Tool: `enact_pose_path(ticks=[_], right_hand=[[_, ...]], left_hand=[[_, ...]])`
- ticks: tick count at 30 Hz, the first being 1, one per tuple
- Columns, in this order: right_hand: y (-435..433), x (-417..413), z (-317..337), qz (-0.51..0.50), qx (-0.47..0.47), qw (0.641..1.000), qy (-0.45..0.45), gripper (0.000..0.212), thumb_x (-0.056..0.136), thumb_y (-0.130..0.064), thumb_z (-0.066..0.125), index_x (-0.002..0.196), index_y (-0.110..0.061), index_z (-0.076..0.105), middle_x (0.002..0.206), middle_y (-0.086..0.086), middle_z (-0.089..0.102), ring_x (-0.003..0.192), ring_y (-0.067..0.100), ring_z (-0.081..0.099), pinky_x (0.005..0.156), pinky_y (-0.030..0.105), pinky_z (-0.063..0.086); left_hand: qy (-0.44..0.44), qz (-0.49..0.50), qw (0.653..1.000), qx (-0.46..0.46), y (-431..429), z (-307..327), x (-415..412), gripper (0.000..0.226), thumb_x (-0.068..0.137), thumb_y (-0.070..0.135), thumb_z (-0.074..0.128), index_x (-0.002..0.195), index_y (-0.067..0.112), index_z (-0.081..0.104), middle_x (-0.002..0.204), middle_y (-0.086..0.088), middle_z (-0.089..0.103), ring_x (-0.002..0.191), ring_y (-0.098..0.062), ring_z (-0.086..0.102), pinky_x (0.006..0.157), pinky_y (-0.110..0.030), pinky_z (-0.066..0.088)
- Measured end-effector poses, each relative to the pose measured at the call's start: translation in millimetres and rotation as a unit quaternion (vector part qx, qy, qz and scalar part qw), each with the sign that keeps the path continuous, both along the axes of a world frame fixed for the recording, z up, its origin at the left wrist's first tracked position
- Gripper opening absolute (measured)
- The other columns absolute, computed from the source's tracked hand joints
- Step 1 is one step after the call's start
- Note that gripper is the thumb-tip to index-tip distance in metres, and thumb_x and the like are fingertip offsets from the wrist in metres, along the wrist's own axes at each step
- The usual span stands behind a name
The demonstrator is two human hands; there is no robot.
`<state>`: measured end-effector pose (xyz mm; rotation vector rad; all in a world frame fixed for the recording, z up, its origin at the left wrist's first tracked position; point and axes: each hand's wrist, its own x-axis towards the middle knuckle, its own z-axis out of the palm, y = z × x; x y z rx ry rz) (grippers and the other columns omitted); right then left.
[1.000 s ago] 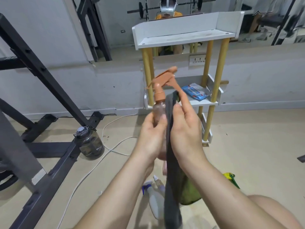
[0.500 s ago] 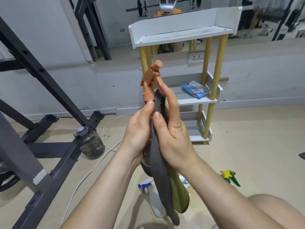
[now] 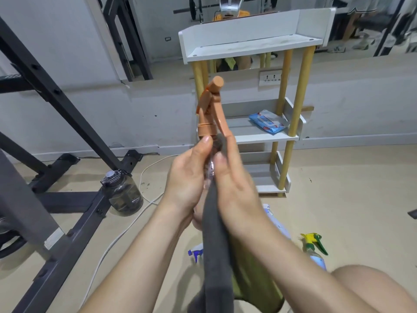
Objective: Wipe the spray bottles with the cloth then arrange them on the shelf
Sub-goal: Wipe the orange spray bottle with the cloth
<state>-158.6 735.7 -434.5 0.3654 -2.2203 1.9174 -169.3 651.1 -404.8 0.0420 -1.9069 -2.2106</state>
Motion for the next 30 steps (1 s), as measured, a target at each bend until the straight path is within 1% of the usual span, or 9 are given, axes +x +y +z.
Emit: enact_pose_path(ticks=[4, 7, 10, 12, 18, 20, 22, 26, 30], right_hand=[[-6.0, -4.9, -9.0, -0.020, 0.010, 1.000, 0.003, 0.066, 0.094, -0.061, 0.026, 0.155, -0.037, 0.018, 0.153, -0.016, 0.039, 0.137, -0.004, 0.039, 0.112, 0.022, 0.031], [4.7, -17.0, 4.9, -0.010, -0.102, 0.994, -0.043, 0.039, 0.104, -0.046, 0.030, 0.136, -0.033, 0.047, 0.111, -0.029, 0.057, 0.093, -0.029, 0.050, 0.088, 0.000, 0.037], [14.8, -26.7, 5.2, 0.017, -0.148, 0.981, -0.124, 0.044, 0.104, -0.045, 0.031, 0.117, -0.021, 0.065, 0.085, -0.009, 0.066, 0.076, -0.004, 0.062, 0.071, 0.011, 0.049], [14.8, -28.9, 7.3, 0.042, -0.230, 0.943, -0.237, 0.054, 0.099, -0.053, 0.039, 0.115, -0.010, 0.068, 0.092, 0.013, 0.071, 0.087, 0.024, 0.066, 0.073, 0.028, 0.052], [17.2, -14.7, -0.6, 0.137, -0.331, 0.871, -0.336, 0.053, 0.094, -0.055, 0.051, 0.101, -0.008, 0.074, 0.095, 0.014, 0.076, 0.088, 0.028, 0.073, 0.086, 0.037, 0.056], [13.0, -11.7, -1.2, 0.121, -0.389, 0.862, -0.300, 0.049, 0.092, -0.049, 0.058, 0.108, -0.005, 0.072, 0.109, 0.017, 0.072, 0.102, 0.031, 0.069, 0.103, 0.049, 0.048], [8.9, -15.0, -1.6, 0.018, -0.391, 0.896, -0.207, 0.038, 0.088, -0.037, 0.063, 0.103, -0.003, 0.070, 0.105, 0.017, 0.071, 0.098, 0.027, 0.066, 0.101, 0.050, 0.047], [11.9, -21.0, -1.1, -0.199, -0.186, 0.959, 0.074, 0.024, 0.089, -0.026, 0.055, 0.102, -0.012, 0.071, 0.102, 0.002, 0.068, 0.098, 0.012, 0.063, 0.091, 0.031, 0.048], [2.2, -14.3, -11.1, -0.179, 0.029, 0.935, 0.306, 0.033, 0.092, -0.027, 0.049, 0.112, -0.009, 0.069, 0.110, 0.004, 0.068, 0.105, 0.023, 0.061, 0.093, 0.040, 0.046]], left_hand=[[0.019, 0.011, 1.000, -0.002, 1.2, -5.5, -7.1, 0.015, 0.090, 0.019, 0.065, 0.099, 0.007, 0.066, 0.073, 0.007, 0.072, 0.067, -0.001, 0.064, 0.064, -0.014, 0.051], [0.015, -0.009, 0.996, -0.091, 1.5, -11.5, -9.2, 0.021, 0.085, 0.028, 0.072, 0.098, 0.012, 0.071, 0.087, 0.004, 0.076, 0.078, -0.006, 0.067, 0.074, -0.023, 0.053], [0.050, 0.068, 0.982, -0.171, 6.1, -15.5, -6.6, 0.020, 0.083, 0.036, 0.076, 0.093, 0.019, 0.074, 0.085, 0.007, 0.076, 0.077, -0.007, 0.068, 0.077, -0.032, 0.054], [0.082, 0.088, 0.977, -0.174, 9.7, -13.5, -2.7, 0.015, 0.084, 0.033, 0.076, 0.090, 0.020, 0.073, 0.082, 0.008, 0.076, 0.074, -0.008, 0.068, 0.075, -0.030, 0.054], [0.091, 0.074, 0.987, 0.109, -9.7, 8.7, -7.3, 0.025, 0.091, 0.030, 0.063, 0.090, 0.005, 0.067, 0.079, -0.009, 0.068, 0.068, -0.021, 0.062, 0.068, -0.036, 0.054], [0.078, 0.073, 0.980, 0.171, -8.7, 7.5, -9.2, 0.026, 0.091, 0.034, 0.061, 0.089, 0.009, 0.066, 0.080, -0.008, 0.068, 0.070, -0.019, 0.064, 0.070, -0.033, 0.055], [0.030, 0.094, 0.986, 0.135, -4.1, 0.6, -13.1, 0.029, 0.095, 0.039, 0.056, 0.093, 0.012, 0.065, 0.083, -0.003, 0.069, 0.075, -0.017, 0.066, 0.071, -0.028, 0.054], [-0.055, 0.030, 0.991, 0.121, 6.1, -8.6, -13.3, 0.033, 0.101, 0.035, 0.049, 0.109, 0.008, 0.065, 0.098, -0.008, 0.074, 0.084, -0.018, 0.070, 0.070, -0.025, 0.058], [-0.099, -0.031, 0.950, 0.296, 10.2, -4.1, -8.5, 0.029, 0.086, 0.031, 0.068, 0.108, 0.013, 0.062, 0.098, -0.011, 0.070, 0.078, -0.018, 0.071, 0.074, -0.030, 0.060]])
